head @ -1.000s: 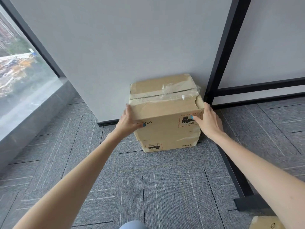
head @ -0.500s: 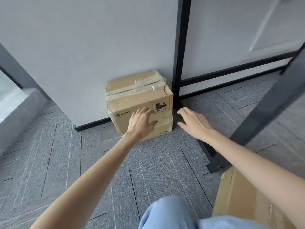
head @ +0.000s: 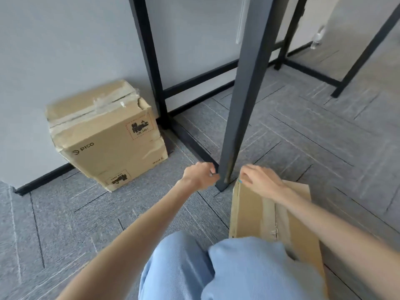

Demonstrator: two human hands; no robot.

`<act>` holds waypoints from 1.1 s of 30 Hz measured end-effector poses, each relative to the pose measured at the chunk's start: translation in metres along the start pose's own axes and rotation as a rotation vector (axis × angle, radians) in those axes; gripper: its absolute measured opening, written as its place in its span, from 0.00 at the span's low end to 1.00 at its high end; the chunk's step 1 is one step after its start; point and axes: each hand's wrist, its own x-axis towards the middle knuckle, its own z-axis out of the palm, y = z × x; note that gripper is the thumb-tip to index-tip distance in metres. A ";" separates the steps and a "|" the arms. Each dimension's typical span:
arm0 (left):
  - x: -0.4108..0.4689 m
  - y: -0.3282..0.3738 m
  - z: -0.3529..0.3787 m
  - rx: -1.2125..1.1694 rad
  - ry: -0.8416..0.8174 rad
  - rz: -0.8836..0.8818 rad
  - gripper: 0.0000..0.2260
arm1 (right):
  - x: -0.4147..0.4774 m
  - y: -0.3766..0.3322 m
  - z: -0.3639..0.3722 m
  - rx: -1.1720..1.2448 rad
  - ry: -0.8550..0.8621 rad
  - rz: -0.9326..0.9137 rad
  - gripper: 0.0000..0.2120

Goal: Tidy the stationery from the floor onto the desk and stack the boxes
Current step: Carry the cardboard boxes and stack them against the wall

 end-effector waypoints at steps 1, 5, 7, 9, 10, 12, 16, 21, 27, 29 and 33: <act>0.003 0.007 0.007 0.007 -0.031 0.004 0.15 | -0.009 0.008 0.005 0.019 -0.008 0.047 0.10; 0.009 0.032 0.033 0.020 -0.141 0.029 0.15 | -0.050 0.039 0.027 0.084 -0.028 0.211 0.10; 0.008 0.040 0.047 0.040 -0.194 0.037 0.19 | -0.069 0.051 0.038 0.101 -0.028 0.248 0.09; 0.009 0.044 0.059 0.045 -0.210 0.033 0.25 | -0.083 0.061 0.046 0.090 -0.028 0.251 0.10; 0.012 0.045 0.066 0.036 -0.210 0.019 0.29 | -0.089 0.066 0.049 0.082 -0.021 0.246 0.10; 0.016 0.051 0.079 0.012 -0.195 -0.014 0.34 | -0.096 0.077 0.059 0.056 0.010 0.246 0.11; 0.024 0.068 0.115 -0.041 -0.123 -0.097 0.35 | -0.108 0.111 0.089 0.027 0.133 0.291 0.14; 0.025 0.087 0.156 -0.155 -0.033 -0.204 0.36 | -0.129 0.143 0.119 0.086 0.213 0.416 0.37; 0.009 0.094 0.173 -0.372 0.116 -0.272 0.38 | -0.148 0.149 0.129 0.732 0.124 0.711 0.45; -0.002 0.097 0.170 -0.424 0.122 -0.278 0.41 | -0.152 0.148 0.130 0.806 0.106 0.753 0.42; -0.018 0.101 0.167 -0.562 0.093 -0.276 0.47 | -0.154 0.143 0.134 0.938 0.094 0.778 0.31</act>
